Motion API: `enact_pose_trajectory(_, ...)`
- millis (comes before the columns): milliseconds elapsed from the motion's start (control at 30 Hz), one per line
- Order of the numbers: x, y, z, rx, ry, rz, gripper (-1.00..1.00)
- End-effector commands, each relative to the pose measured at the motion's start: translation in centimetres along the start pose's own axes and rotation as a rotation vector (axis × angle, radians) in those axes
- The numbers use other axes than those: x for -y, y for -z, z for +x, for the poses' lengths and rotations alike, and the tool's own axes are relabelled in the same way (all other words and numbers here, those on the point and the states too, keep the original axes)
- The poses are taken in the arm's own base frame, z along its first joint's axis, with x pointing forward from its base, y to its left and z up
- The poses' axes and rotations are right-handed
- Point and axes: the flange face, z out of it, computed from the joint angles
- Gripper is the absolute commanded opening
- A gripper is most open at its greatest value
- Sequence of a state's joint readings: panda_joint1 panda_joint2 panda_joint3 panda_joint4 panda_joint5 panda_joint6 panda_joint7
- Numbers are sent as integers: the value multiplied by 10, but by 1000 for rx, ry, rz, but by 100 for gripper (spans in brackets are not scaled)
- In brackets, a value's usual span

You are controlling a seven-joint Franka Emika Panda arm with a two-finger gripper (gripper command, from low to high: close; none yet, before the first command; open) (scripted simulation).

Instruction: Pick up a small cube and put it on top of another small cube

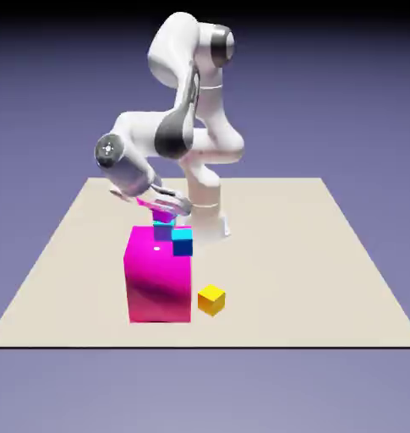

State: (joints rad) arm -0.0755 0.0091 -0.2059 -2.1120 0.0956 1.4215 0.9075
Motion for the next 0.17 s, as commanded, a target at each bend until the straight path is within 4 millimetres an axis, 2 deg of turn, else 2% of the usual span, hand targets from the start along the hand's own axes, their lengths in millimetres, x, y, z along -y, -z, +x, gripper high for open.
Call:
enact_pose_trajectory(0,-19,14,19,27,-45,27,100)
enact_pose_trajectory(67,-23,37,16,27,-45,27,100)
enact_pose_trajectory(133,-24,44,15,27,-46,27,100)
